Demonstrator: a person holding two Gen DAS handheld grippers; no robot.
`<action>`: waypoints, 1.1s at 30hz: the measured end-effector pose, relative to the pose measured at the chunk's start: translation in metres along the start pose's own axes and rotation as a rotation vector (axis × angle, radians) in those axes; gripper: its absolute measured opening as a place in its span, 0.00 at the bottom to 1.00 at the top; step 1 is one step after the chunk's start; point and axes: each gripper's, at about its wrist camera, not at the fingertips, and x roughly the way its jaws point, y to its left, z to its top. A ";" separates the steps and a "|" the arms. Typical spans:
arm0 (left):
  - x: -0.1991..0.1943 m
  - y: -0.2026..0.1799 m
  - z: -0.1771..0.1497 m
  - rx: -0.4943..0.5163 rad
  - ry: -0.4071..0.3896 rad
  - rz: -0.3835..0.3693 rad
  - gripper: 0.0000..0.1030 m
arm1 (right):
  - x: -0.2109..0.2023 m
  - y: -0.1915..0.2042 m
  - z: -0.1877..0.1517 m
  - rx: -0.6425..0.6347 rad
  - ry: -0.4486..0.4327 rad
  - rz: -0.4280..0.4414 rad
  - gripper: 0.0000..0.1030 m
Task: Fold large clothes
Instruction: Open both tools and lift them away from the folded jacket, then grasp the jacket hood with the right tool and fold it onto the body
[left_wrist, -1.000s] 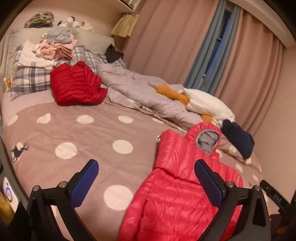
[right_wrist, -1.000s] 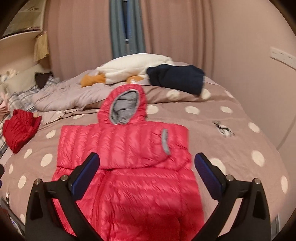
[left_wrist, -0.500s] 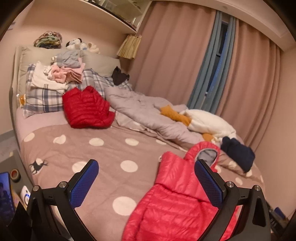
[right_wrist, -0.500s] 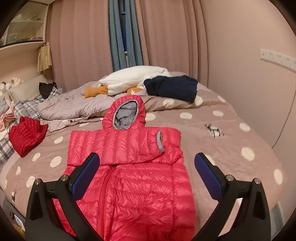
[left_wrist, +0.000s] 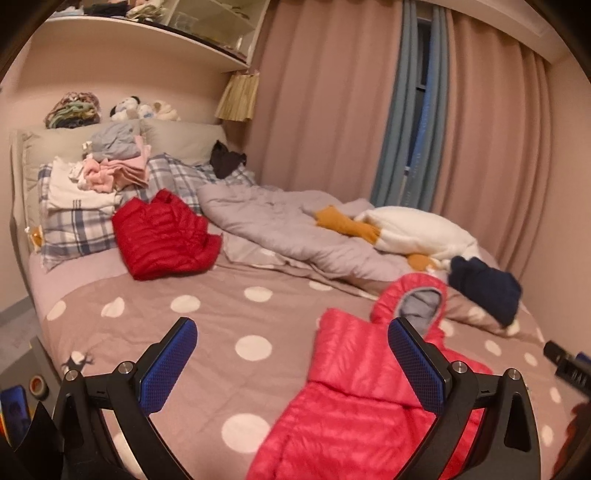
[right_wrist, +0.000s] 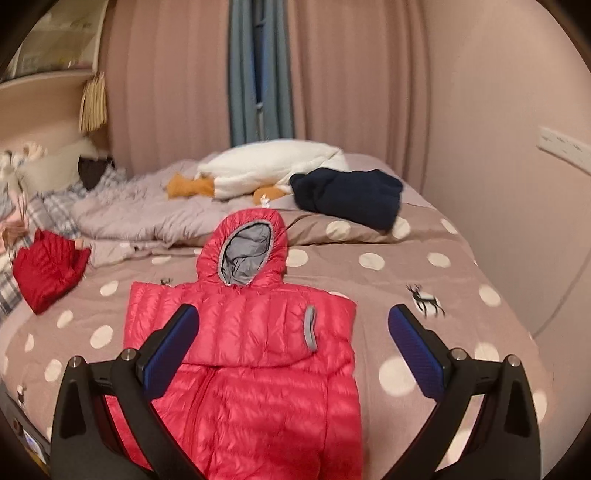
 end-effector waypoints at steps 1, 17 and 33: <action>0.007 0.000 -0.001 -0.001 0.007 0.013 0.99 | 0.015 0.001 0.010 -0.013 0.020 -0.002 1.00; 0.137 0.012 -0.032 -0.065 0.210 -0.030 0.99 | 0.300 0.065 0.097 -0.369 0.156 -0.100 0.94; 0.158 0.010 -0.042 -0.109 0.227 -0.072 0.99 | 0.299 0.047 0.122 -0.140 0.006 0.012 0.05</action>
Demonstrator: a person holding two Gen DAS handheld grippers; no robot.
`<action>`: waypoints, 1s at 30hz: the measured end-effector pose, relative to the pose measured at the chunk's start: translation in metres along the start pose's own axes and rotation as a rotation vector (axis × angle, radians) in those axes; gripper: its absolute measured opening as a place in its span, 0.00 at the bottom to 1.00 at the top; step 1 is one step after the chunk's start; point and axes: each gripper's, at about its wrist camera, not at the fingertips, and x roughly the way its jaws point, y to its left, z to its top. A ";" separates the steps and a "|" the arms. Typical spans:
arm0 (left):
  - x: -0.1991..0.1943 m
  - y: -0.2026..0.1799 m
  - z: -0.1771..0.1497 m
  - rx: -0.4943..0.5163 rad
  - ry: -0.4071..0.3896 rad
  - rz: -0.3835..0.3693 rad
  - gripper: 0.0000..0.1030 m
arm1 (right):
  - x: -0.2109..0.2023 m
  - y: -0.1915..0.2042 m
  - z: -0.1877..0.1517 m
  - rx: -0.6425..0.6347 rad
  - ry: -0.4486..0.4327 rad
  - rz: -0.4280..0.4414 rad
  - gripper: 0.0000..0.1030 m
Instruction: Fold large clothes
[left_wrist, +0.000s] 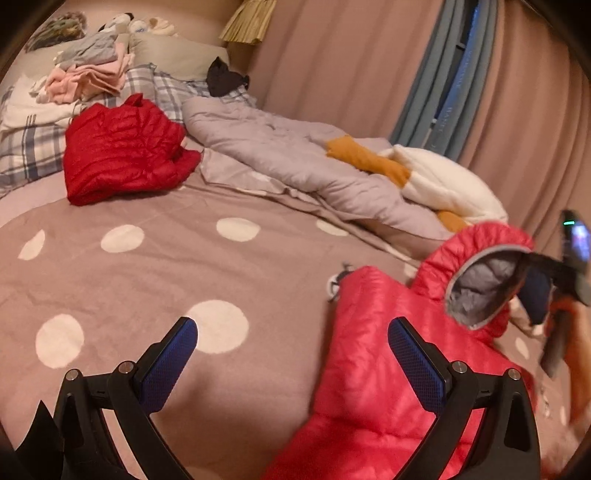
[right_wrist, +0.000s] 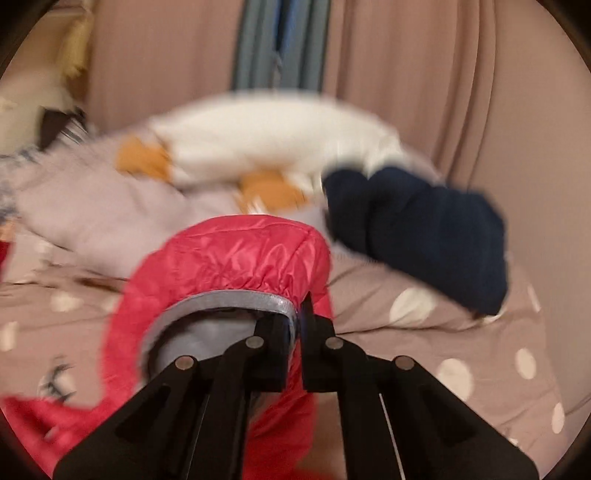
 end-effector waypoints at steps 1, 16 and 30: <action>-0.010 -0.002 -0.001 0.002 -0.006 -0.016 0.99 | -0.028 -0.001 -0.002 -0.006 -0.030 0.031 0.05; -0.128 -0.016 -0.036 0.125 -0.043 -0.050 0.99 | -0.263 -0.013 -0.139 -0.048 0.049 0.058 0.50; -0.123 -0.029 -0.046 0.096 -0.065 -0.069 0.99 | -0.254 -0.001 -0.176 0.178 0.103 0.151 0.70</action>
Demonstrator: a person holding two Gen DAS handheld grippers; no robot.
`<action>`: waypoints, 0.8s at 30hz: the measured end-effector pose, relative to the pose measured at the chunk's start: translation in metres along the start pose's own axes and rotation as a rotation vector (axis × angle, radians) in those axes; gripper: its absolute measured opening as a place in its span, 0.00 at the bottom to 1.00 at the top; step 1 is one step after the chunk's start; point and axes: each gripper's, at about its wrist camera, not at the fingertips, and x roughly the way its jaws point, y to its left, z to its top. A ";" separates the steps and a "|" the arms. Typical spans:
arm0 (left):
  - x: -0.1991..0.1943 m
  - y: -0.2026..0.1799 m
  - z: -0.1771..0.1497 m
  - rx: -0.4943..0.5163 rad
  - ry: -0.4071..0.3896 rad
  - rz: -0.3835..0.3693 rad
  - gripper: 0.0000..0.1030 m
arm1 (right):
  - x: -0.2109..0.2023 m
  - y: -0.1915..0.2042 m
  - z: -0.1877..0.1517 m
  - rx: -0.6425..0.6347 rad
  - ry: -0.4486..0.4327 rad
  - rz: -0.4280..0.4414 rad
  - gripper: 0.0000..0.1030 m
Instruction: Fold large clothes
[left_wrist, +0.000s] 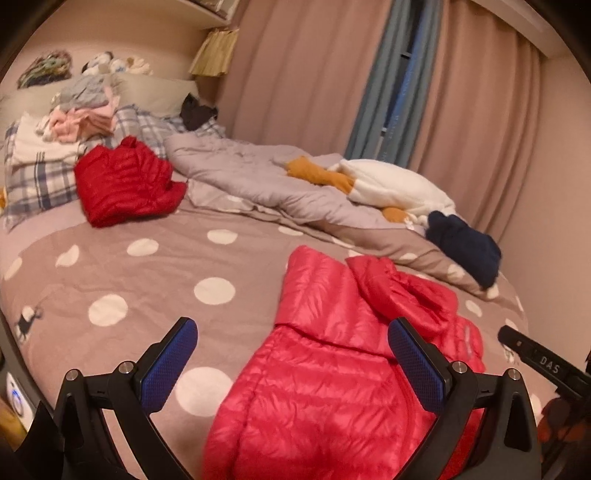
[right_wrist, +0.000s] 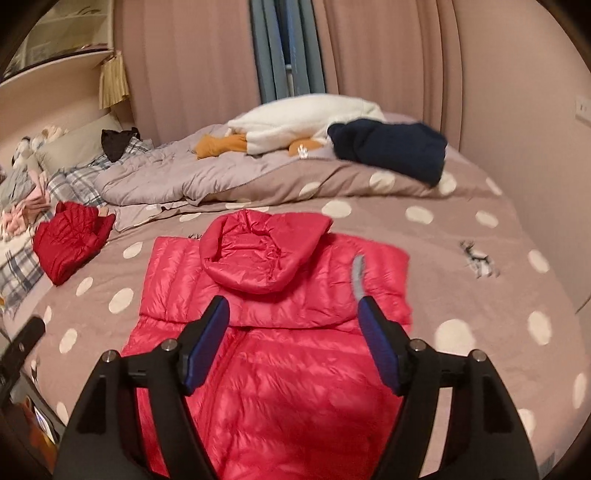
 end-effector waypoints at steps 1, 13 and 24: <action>0.009 -0.001 -0.001 -0.004 -0.008 -0.006 0.99 | 0.011 0.000 0.001 0.021 0.010 0.019 0.70; 0.079 0.016 -0.013 -0.053 0.019 0.011 0.99 | 0.185 0.011 0.009 0.250 0.224 0.078 0.46; 0.086 0.009 -0.017 -0.100 0.092 -0.136 0.99 | 0.110 0.009 -0.024 0.132 0.122 0.115 0.10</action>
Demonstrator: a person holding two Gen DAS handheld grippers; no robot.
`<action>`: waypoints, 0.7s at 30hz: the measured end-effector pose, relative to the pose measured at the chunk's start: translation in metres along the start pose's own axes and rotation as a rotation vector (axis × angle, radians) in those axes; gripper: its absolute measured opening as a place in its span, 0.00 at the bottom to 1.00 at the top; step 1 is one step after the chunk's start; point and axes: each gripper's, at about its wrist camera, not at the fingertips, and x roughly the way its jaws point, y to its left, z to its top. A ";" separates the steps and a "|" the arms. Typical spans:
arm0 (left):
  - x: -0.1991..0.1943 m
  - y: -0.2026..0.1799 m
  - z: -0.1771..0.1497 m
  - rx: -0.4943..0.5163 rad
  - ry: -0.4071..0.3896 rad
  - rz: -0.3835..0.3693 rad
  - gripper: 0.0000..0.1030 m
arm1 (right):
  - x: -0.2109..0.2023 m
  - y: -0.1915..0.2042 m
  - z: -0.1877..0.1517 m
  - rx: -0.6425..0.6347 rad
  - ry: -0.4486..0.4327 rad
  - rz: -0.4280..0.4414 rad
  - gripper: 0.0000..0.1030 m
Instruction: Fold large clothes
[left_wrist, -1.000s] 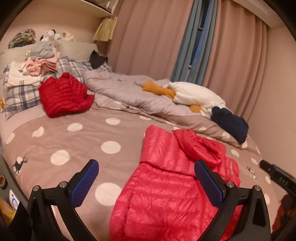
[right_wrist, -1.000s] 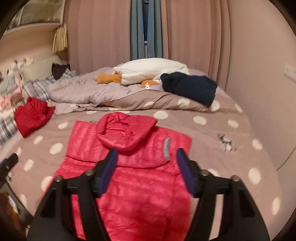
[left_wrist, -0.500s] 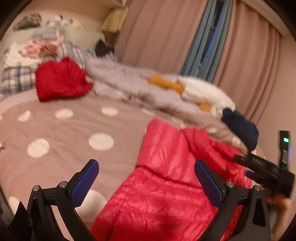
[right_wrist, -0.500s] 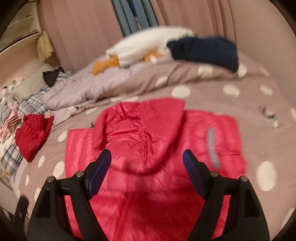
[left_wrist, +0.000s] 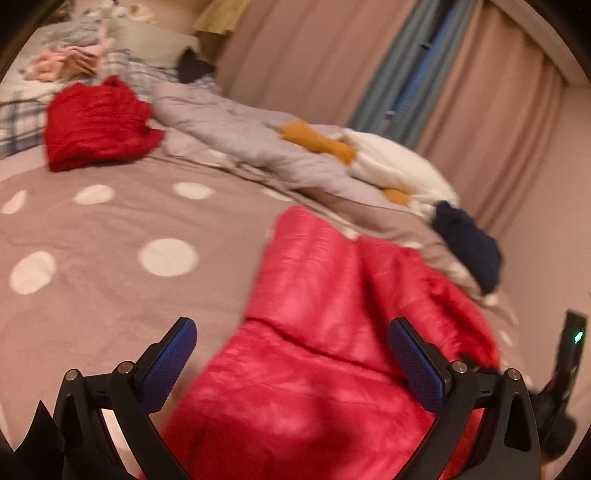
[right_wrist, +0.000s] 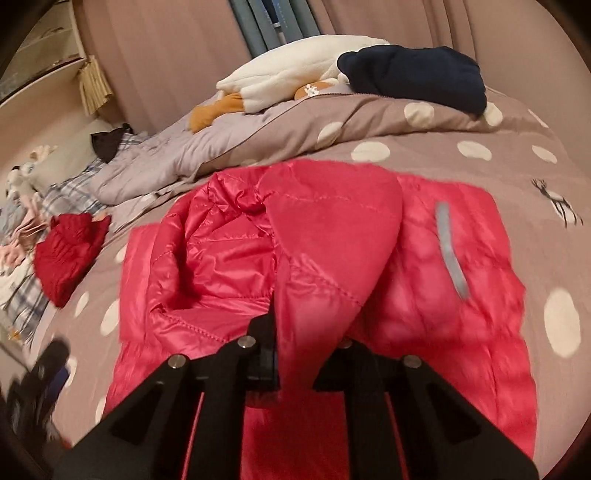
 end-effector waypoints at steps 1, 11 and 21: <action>-0.001 -0.001 -0.001 0.001 -0.001 -0.015 0.99 | -0.003 -0.003 -0.009 0.003 0.009 0.003 0.11; 0.037 -0.019 -0.011 -0.049 0.135 -0.203 0.99 | 0.005 -0.023 -0.031 0.079 0.050 0.010 0.12; 0.072 -0.017 -0.013 -0.179 0.274 -0.290 0.96 | 0.017 -0.021 -0.031 0.087 0.075 0.015 0.12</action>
